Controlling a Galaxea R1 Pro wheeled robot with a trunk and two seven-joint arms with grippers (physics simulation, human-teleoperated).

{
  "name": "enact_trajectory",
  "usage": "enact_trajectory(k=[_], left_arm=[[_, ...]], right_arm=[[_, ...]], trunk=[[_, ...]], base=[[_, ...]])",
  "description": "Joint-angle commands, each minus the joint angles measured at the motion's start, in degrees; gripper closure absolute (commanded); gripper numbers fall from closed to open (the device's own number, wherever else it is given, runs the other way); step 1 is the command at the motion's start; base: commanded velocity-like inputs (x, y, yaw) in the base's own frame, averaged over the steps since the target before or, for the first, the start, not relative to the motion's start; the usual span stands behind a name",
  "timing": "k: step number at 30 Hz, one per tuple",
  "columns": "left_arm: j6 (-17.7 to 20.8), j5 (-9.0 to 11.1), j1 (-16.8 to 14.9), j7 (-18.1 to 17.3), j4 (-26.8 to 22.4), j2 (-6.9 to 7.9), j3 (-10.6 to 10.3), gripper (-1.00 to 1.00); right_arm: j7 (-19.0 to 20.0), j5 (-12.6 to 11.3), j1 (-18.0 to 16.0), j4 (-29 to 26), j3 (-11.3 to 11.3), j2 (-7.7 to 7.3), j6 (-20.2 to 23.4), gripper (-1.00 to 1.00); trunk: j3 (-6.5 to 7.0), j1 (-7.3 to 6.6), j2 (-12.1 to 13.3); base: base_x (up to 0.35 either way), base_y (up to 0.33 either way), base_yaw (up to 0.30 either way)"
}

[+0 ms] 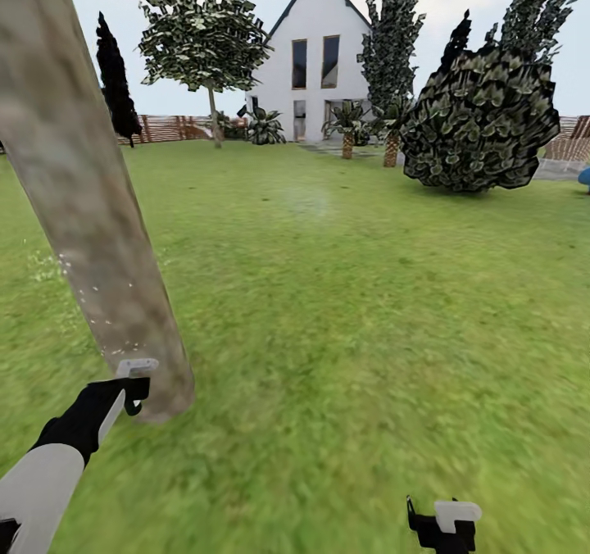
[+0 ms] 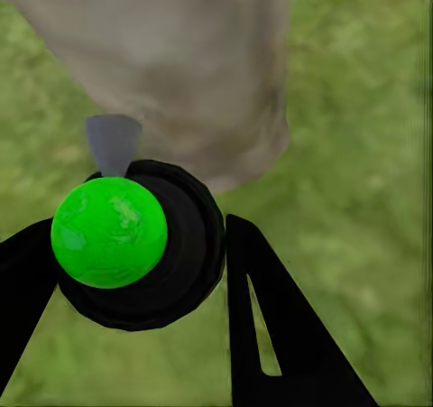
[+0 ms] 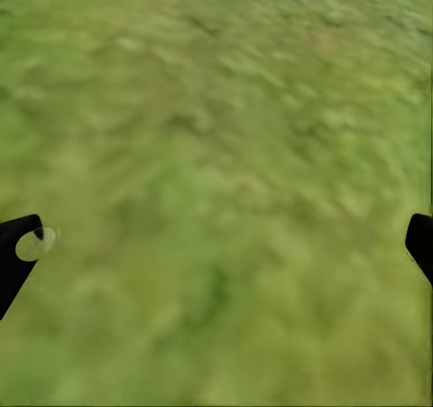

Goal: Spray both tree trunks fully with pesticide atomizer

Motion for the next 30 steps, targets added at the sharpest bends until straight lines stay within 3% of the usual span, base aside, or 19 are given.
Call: enact_trajectory(k=[1,10,20,30], left_arm=[[0.0,-0.02,0.0,-0.01,0.0,0.0,0.0,1.0],[0.0,-0.03,0.0,-0.01,-0.02,-0.01,0.0,1.0],[0.0,-0.11,0.0,-0.01,0.0,-0.01,0.0,1.0],[0.0,-0.09,0.02,-0.01,0.0,-0.01,0.0,1.0]], right_arm=[[0.0,0.0,0.0,-0.02,0.0,0.0,0.0,-1.0],[0.0,0.0,0.0,0.05,0.0,0.0,0.0,-1.0],[0.0,0.0,0.0,0.05,0.0,0.0,0.0,-1.0],[0.0,0.02,0.0,0.05,0.0,0.0,0.0,-1.0]], trunk=[[0.0,0.0,0.0],[0.0,0.0,0.0],[0.0,0.0,0.0],[0.0,0.0,0.0]], base=[[0.138,-0.245,0.009],[0.045,-0.267,0.005],[0.031,-0.269,0.253],[0.168,-0.246,0.078]])
